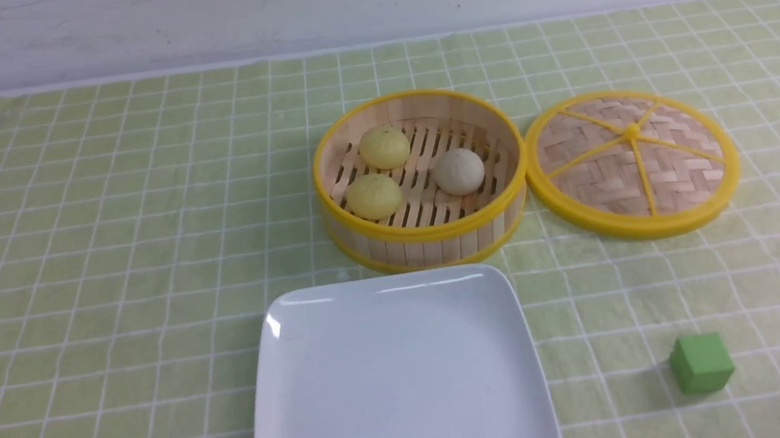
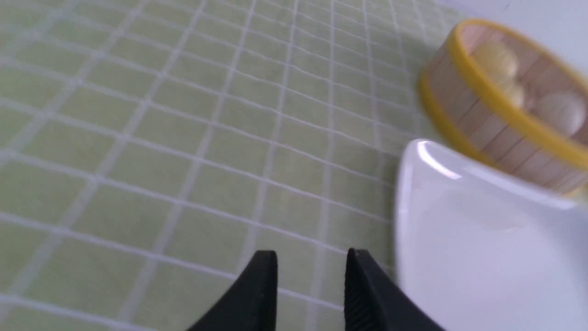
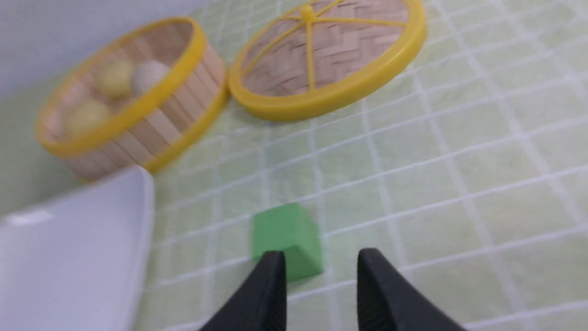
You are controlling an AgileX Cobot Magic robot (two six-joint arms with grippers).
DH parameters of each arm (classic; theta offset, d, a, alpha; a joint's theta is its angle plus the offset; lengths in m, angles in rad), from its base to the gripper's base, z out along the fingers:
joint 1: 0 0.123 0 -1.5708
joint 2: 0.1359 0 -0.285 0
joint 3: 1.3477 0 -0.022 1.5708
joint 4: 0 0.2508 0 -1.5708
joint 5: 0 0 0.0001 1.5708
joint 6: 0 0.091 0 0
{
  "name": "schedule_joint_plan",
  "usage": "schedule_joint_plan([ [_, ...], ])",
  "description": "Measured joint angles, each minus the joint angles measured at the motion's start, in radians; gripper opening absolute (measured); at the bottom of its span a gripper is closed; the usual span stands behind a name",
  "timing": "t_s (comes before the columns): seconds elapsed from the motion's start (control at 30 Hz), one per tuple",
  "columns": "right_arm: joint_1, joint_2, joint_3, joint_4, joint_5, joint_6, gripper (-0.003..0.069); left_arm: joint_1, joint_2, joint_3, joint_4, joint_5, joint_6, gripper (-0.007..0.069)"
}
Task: Put the steamed buns into the plate on the green tablecloth.
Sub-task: 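Reach toward a bun in the bamboo steamer with the right gripper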
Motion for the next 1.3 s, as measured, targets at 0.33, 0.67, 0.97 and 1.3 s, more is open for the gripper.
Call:
schedule_joint_plan([
  [0.33,0.000,0.000,-0.006,0.279,-0.066,0.130,0.0233,0.000,0.000,0.003,-0.179,-0.052,-0.210,0.0241],
  [0.67,0.000,0.235,-0.393,0.008,0.067,-0.109,-0.0004,0.000,0.109,-0.347,-0.009,0.236,-0.102,0.0015],
  [0.97,0.019,0.945,-0.703,-0.167,0.469,-0.084,0.0001,0.000,0.639,-0.555,0.145,0.648,0.131,0.0002],
  [1.3,0.243,1.481,-1.043,0.094,0.446,-0.435,0.0092,0.000,0.832,-0.592,0.091,0.588,0.244,0.0012],
])
